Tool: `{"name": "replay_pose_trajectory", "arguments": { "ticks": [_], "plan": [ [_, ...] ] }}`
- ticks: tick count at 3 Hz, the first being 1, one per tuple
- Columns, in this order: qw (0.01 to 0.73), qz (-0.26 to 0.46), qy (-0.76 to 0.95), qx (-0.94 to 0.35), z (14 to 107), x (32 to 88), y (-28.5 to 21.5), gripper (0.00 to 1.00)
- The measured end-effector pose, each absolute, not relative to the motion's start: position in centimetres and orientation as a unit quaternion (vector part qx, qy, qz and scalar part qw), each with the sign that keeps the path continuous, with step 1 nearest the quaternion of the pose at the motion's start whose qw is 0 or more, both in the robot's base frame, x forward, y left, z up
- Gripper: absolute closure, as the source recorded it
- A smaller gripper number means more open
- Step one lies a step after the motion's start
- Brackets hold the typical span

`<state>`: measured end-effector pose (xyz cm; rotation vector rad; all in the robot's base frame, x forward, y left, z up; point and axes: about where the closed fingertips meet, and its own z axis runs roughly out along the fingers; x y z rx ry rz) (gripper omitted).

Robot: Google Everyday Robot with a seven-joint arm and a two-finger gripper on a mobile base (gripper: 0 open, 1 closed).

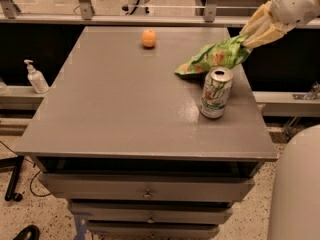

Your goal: Move green rice chip bag near 7up can

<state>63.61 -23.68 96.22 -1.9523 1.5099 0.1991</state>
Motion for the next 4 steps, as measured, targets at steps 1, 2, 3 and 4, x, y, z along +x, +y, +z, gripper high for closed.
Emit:
{"name": "replay_pose_trajectory", "arguments": {
  "ticks": [1,2,3,4],
  "plan": [
    [0.331,0.079,0.567,-0.750,95.2,64.1,-24.1,1.00],
    [0.326,0.083,0.563,-0.755,93.9,64.2,-24.7,1.00],
    [0.316,0.089,0.567,-0.755,92.6,64.0,-25.5,0.82],
    [0.300,0.090,0.570,-0.760,91.5,63.4,-26.2,0.59]
  ]
}}
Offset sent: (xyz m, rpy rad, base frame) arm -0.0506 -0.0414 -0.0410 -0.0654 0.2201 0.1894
